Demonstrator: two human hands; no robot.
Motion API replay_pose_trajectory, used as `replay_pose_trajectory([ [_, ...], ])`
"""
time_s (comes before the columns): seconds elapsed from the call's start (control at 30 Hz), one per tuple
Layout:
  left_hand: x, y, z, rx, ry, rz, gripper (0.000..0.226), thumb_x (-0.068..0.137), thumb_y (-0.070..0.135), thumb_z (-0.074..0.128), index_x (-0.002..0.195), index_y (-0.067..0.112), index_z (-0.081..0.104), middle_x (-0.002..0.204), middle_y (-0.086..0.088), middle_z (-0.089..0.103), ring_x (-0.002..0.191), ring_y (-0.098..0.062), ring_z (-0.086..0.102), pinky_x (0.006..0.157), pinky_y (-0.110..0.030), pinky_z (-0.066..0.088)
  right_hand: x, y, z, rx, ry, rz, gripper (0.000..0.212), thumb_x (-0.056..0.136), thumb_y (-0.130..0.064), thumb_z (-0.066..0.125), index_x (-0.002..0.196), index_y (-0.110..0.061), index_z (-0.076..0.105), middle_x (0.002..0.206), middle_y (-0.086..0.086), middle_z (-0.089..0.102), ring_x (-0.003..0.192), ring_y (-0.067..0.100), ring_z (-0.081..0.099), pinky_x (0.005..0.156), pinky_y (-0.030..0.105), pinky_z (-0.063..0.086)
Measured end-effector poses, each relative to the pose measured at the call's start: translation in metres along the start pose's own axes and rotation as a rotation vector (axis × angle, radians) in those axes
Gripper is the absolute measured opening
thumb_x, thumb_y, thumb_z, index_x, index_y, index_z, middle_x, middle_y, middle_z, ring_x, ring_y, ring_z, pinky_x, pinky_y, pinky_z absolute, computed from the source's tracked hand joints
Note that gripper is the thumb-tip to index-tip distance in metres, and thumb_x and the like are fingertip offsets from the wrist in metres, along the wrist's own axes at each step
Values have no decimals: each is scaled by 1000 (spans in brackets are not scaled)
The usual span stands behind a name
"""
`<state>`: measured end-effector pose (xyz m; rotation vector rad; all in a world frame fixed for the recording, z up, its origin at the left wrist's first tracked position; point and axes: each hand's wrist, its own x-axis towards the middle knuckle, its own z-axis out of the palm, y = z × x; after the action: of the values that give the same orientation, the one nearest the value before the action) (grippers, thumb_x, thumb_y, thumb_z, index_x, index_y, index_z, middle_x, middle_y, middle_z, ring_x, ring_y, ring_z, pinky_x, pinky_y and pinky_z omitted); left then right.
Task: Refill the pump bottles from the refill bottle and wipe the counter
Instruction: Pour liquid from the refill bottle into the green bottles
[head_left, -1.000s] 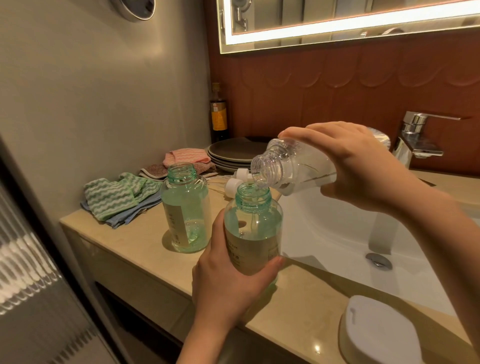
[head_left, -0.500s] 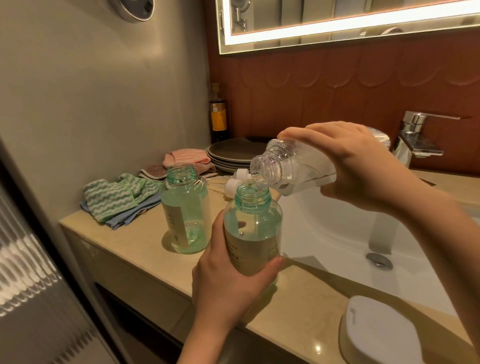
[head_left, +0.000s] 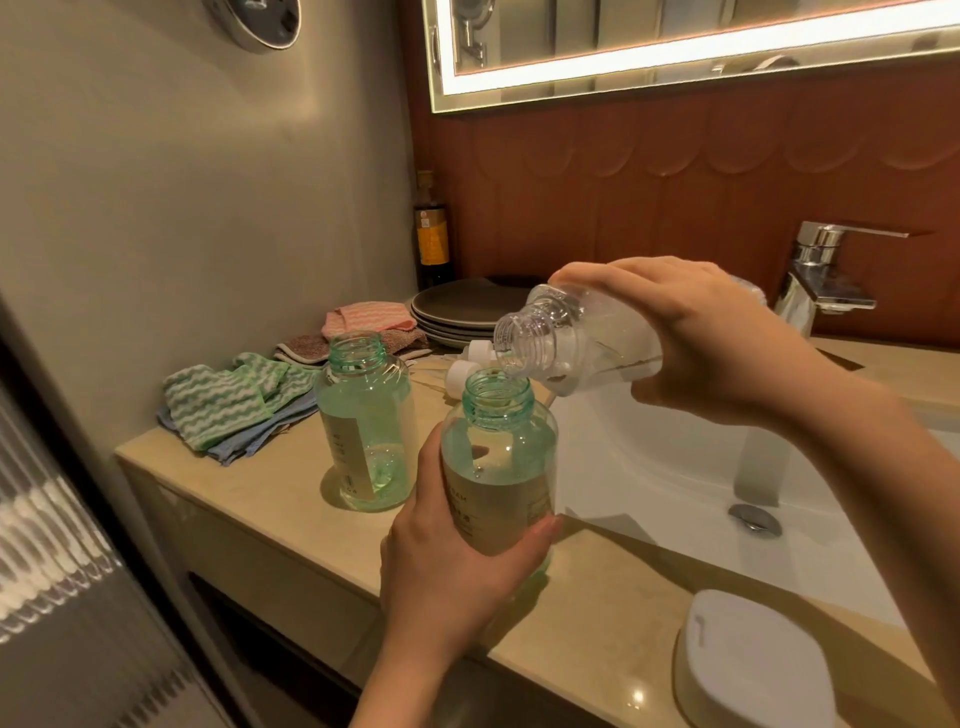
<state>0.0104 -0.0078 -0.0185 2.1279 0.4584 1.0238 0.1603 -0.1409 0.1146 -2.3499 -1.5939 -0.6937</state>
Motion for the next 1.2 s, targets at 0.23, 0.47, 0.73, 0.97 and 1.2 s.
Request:
replay_pose_trajectory([
  [0.23, 0, -1, -1, -74, -15, 3, 93, 47, 69, 68, 122, 69, 13, 124, 37, 39, 112, -1, 47, 98, -44, 45, -2, -3, -5, -23, -98, 26, 101, 71, -22, 77, 146, -42, 11, 135, -6, 48, 116, 16, 47, 83, 22, 37],
  [0.47, 1, -1, 0, -151, 13, 113, 98, 60, 59, 66, 139, 54, 9, 147, 27, 22, 136, 6, 23, 109, -37, 33, -6, -7, -11, 105, -156, 87, 101, 67, -30, 79, 143, -43, 14, 116, -5, 55, 95, 14, 50, 71, 29, 50],
  [0.73, 10, 48, 2, 8, 321, -64, 103, 49, 77, 65, 134, 30, 30, 122, 7, 36, 117, -11, 37, 99, -33, 37, -8, -4, -21, 232, -92, 113, 100, 59, -33, 79, 139, -44, 19, 104, 0, 60, 86, 21, 56, 70, 40, 55],
  [0.97, 31, 54, -20, -63, -20, -91, 95, 60, 36, 84, 138, 39, 30, 125, 14, 45, 117, -8, 42, 82, -22, 40, -9, -3, -26, 260, -76, 109, 101, 58, -32, 79, 139, -42, 19, 102, 3, 60, 83, 23, 57, 68, 41, 55],
  [1.2, 33, 59, -31, -101, -126, -95, 119, 46, 50, 88, 141, 51, 15, 143, 11, 29, 127, -8, 33, 100, -31, 36, -9, -5, -26, 236, -97, 105, 103, 59, -30, 81, 141, -40, 20, 96, 0, 58, 76, 19, 56, 62, 33, 52],
])
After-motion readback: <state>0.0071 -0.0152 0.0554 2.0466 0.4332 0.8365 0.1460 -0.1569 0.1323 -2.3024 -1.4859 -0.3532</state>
